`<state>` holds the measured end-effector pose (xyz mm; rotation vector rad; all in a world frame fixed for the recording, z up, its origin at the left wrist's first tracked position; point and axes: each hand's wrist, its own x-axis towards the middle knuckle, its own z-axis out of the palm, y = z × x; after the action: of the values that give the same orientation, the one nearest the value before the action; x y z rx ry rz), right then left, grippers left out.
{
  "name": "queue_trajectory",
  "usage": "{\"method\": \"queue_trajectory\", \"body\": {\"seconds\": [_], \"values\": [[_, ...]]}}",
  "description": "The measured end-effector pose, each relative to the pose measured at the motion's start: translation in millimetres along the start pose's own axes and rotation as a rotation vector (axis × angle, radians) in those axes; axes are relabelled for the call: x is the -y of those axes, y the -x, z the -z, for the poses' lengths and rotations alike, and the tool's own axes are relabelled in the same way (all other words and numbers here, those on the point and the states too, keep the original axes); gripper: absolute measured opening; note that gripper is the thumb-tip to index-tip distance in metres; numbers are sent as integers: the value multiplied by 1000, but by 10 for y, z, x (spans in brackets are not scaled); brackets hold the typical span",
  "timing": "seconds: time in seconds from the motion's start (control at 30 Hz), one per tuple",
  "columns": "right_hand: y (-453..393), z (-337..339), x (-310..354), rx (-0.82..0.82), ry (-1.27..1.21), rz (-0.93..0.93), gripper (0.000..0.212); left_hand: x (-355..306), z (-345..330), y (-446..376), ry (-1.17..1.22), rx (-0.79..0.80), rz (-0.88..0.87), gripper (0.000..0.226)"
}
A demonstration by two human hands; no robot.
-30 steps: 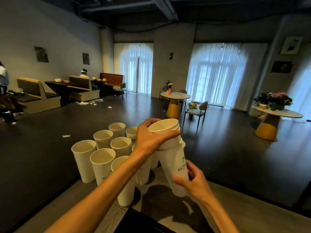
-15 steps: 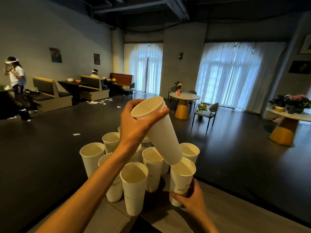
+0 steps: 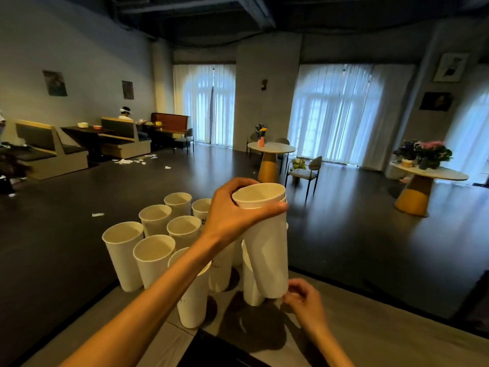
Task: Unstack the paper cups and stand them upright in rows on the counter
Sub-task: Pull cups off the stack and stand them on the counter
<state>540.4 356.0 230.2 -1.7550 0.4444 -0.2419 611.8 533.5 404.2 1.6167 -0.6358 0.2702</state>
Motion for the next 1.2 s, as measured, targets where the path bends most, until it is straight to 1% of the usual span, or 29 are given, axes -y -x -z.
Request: {"method": "queue_trajectory", "body": {"seconds": [0.03,0.07,0.13,0.2,0.23,0.3,0.33,0.43,0.5,0.57,0.8,0.87,0.93,1.0,1.03,1.13,1.2], "values": [[66,84,56,-5,-48,-13,7,-7,-70,43,-25,53,8,66],[104,129,118,9,-132,-28,13,11,-121,81,-50,101,12,67],[243,262,276,107,-298,-56,33,11,-255,176,-86,176,-2,64],[377,348,386,241,-400,-55,55,17,-336,257,-110,195,-24,61],[420,376,420,282,-391,-26,70,23,-357,284,-114,194,-37,60],[478,390,446,340,-263,67,100,20,-352,313,-122,188,-57,60],[477,385,437,349,-211,99,105,18,-328,314,-138,188,-65,59],[485,320,461,364,-147,167,104,10,-199,323,-301,212,-155,54],[469,253,440,372,-148,185,103,-3,-109,339,-429,244,-214,58],[443,155,416,372,-149,181,103,-21,-10,351,-480,251,-210,61],[427,-162,404,309,-119,197,95,-124,251,376,-589,241,-205,51],[448,-237,419,323,-91,211,85,-142,344,395,-653,261,-193,49],[476,-227,447,326,-51,239,66,-170,378,401,-704,281,-192,49],[474,-238,436,311,-37,266,53,-184,401,414,-739,288,-190,50],[479,-245,416,296,-33,285,53,-192,409,429,-746,292,-182,51],[499,-277,358,254,-18,311,68,-187,420,447,-750,291,-173,57],[495,-295,321,238,-19,317,73,-192,420,449,-765,297,-172,59]]}}
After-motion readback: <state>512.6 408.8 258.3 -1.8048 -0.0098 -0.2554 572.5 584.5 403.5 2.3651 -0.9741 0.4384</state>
